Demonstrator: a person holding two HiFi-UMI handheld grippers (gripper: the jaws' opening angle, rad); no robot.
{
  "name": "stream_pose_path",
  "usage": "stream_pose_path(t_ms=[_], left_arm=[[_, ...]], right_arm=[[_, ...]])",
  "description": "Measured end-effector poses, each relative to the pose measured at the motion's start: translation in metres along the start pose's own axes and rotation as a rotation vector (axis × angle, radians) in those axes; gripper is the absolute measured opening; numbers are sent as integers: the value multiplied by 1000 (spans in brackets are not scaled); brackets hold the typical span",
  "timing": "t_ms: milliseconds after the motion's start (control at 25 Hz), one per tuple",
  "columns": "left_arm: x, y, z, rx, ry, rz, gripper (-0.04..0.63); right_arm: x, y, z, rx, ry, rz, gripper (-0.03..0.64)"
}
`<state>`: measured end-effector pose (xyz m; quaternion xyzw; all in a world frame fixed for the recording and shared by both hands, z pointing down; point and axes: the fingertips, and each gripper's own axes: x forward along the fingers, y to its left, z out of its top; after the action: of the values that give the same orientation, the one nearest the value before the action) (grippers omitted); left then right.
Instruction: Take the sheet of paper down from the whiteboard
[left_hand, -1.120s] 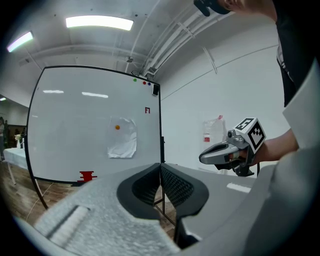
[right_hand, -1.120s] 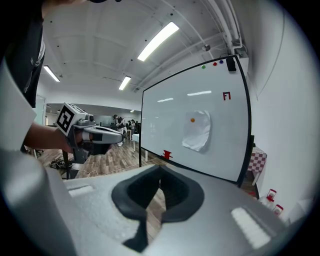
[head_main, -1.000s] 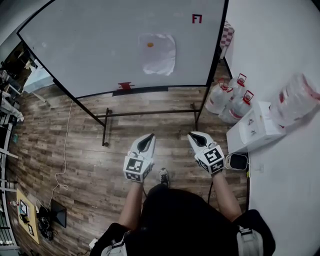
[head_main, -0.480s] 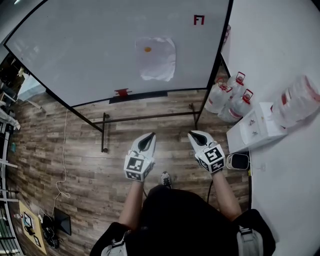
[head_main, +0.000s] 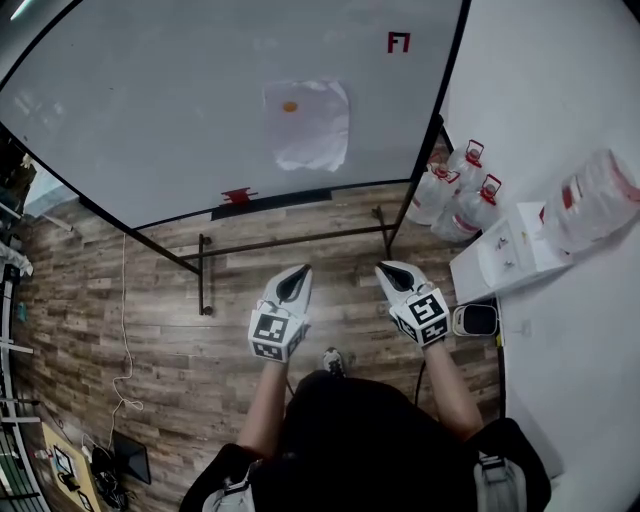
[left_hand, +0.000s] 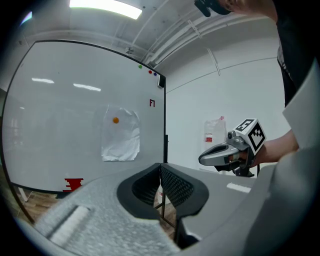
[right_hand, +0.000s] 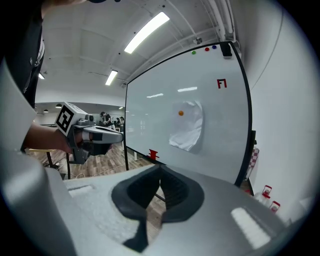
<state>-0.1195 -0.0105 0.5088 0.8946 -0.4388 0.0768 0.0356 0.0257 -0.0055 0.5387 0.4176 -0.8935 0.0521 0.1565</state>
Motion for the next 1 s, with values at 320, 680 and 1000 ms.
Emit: stream_pose_path(t_ms=[320, 680, 1000], left_arm=[[9, 29, 2, 0, -13, -18, 12], [7, 63, -4, -7, -24, 1, 12], [5, 90, -4, -8, -21, 17, 12]], right_arm=[[26, -2, 10, -4, 2, -22, 3], [59, 8, 15, -19, 8, -4, 3], [81, 10, 22, -32, 13, 7, 3]])
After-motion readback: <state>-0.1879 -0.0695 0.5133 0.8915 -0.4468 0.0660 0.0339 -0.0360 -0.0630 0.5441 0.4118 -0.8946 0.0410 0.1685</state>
